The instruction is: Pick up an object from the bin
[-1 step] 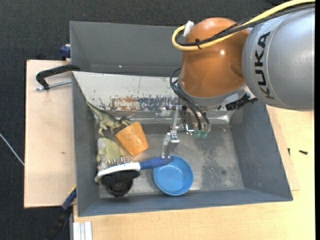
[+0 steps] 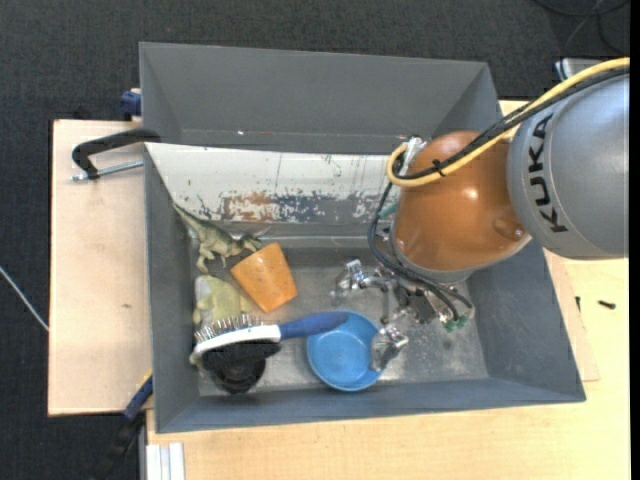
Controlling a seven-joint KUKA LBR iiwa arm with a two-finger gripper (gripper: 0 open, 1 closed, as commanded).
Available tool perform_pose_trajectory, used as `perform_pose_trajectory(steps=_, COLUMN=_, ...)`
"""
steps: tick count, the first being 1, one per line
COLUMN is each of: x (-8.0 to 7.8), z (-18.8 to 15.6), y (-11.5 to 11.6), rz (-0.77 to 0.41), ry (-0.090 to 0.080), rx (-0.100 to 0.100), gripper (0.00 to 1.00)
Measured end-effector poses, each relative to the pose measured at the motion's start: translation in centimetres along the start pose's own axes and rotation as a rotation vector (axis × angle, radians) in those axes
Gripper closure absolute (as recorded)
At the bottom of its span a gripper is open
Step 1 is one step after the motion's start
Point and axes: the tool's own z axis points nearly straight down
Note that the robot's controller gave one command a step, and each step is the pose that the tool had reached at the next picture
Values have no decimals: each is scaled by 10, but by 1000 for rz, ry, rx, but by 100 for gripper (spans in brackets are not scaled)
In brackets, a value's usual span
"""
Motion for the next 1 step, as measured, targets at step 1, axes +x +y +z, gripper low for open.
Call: perform_pose_trajectory(steps=1, x=-8, z=80, y=10, rz=-247, ry=-17, rx=4, gripper=0)
